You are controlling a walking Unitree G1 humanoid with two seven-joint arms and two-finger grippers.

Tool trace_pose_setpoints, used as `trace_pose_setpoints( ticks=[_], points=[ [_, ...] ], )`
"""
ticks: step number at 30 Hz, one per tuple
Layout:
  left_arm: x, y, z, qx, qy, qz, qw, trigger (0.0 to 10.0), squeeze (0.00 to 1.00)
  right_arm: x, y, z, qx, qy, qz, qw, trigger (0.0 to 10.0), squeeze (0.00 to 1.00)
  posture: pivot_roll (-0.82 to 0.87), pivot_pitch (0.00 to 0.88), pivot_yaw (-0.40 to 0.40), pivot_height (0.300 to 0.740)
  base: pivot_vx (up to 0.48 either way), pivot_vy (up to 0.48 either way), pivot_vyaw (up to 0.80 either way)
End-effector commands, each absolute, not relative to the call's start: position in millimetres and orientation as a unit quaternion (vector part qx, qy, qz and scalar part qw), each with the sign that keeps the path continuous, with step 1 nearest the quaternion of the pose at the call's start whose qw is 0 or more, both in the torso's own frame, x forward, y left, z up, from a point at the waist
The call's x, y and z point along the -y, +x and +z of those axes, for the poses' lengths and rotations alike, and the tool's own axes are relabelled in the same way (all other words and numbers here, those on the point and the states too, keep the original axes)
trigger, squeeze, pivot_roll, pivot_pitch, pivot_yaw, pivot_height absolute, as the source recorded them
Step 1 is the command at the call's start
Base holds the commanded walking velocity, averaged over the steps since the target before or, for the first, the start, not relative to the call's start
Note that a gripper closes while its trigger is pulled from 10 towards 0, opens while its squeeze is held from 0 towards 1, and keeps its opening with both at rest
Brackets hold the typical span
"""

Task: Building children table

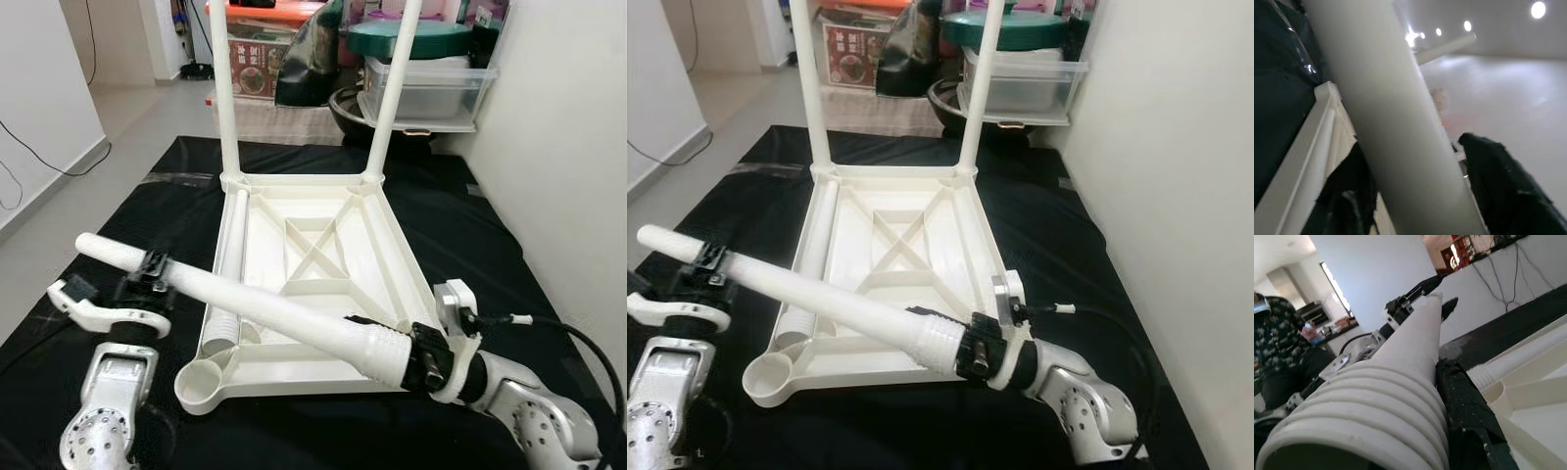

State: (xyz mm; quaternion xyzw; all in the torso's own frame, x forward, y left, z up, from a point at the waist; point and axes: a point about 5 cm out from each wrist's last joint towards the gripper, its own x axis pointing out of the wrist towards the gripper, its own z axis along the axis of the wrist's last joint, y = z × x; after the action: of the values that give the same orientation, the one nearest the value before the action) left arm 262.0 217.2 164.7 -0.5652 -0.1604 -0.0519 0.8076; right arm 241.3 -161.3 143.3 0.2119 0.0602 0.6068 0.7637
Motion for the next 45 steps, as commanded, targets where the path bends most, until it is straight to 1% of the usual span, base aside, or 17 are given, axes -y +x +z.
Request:
trace_pose_setpoints(
  ticks=[1,10,12,14,15,16,17,18,23,25,28,31,34,36,38,44,45],
  points=[
    [-217,261,169,0.175,-0.566,-0.063,0.803,0.0,0.00,161,236,133,-0.092,0.204,0.618,0.754,0.0,0.00,0.05,0.000,-0.070,0.740,0.000,0.000,0.00],
    [-212,261,168,0.161,-0.565,-0.065,0.807,0.0,0.00,157,249,134,-0.079,0.193,0.592,0.779,0.0,0.00,0.05,0.000,-0.066,0.740,0.000,0.000,0.00],
    [-208,262,171,0.155,-0.563,-0.073,0.808,0.0,0.00,154,258,130,-0.086,0.179,0.559,0.805,0.0,0.00,0.05,0.000,-0.066,0.740,0.000,0.000,0.00],
    [-208,262,171,0.155,-0.563,-0.073,0.808,0.0,0.00,154,258,130,-0.086,0.179,0.559,0.805,0.0,0.00,0.05,0.000,-0.066,0.740,0.000,0.000,0.00],
    [-206,263,171,0.148,-0.563,-0.076,0.809,0.0,0.00,153,263,126,-0.107,0.170,0.537,0.819,10.0,0.00,0.05,0.000,-0.066,0.740,0.000,0.000,0.00],
    [-206,265,172,0.136,-0.567,-0.077,0.809,10.0,0.00,153,267,124,-0.114,0.163,0.519,0.832,10.0,0.00,0.04,0.000,-0.064,0.740,0.000,0.000,0.00],
    [-206,265,172,0.136,-0.567,-0.077,0.809,10.0,0.00,153,267,124,-0.114,0.163,0.519,0.832,10.0,0.00,0.04,0.000,-0.064,0.740,0.000,0.000,0.00],
    [-207,267,173,0.137,-0.577,-0.077,0.802,10.0,0.00,154,269,123,-0.119,0.163,0.504,0.840,10.0,1.00,0.04,0.000,-0.065,0.740,0.000,0.000,0.00],
    [-215,270,177,0.144,-0.589,-0.065,0.792,10.0,0.00,159,272,122,-0.118,0.172,0.488,0.847,10.0,1.00,0.04,0.000,-0.066,0.740,0.000,0.000,0.00],
    [-235,274,187,0.174,-0.590,-0.042,0.787,10.0,0.00,170,274,117,-0.121,0.187,0.467,0.856,10.0,1.00,0.04,0.000,-0.071,0.740,0.000,0.000,0.00],
    [-245,274,192,0.191,-0.590,-0.031,0.784,10.0,0.00,176,274,113,-0.122,0.198,0.456,0.859,10.0,1.00,0.04,0.000,-0.072,0.740,0.000,0.000,0.00],
    [-264,273,204,0.222,-0.584,-0.013,0.781,10.0,0.00,193,271,103,-0.134,0.199,0.430,0.870,10.0,1.00,0.04,0.000,-0.075,0.740,0.000,0.000,0.00],
    [-267,271,208,0.231,-0.583,-0.011,0.779,10.0,0.00,201,271,101,-0.137,0.195,0.419,0.876,10.0,1.00,0.03,0.000,-0.073,0.740,0.000,0.000,0.00],
    [-272,269,212,0.238,-0.581,-0.010,0.778,10.0,0.00,219,275,108,-0.122,0.204,0.386,0.891,10.0,1.00,0.02,0.000,-0.061,0.740,0.000,0.000,0.00],
    [-272,269,212,0.237,-0.581,-0.011,0.778,10.0,0.00,225,278,112,-0.114,0.204,0.370,0.899,10.0,1.00,0.02,0.000,-0.060,0.740,0.000,0.000,0.00],
    [-265,278,210,0.216,-0.575,-0.023,0.789,10.0,0.00,219,298,148,-0.053,0.154,0.372,0.914,10.0,1.00,0.02,0.000,-0.049,0.740,0.000,0.000,0.00],
    [-264,280,211,0.215,-0.576,-0.026,0.788,10.0,0.00,212,306,164,-0.032,0.122,0.382,0.915,10.0,0.00,0.02,0.000,-0.042,0.740,0.000,0.000,0.00]
  ],
)
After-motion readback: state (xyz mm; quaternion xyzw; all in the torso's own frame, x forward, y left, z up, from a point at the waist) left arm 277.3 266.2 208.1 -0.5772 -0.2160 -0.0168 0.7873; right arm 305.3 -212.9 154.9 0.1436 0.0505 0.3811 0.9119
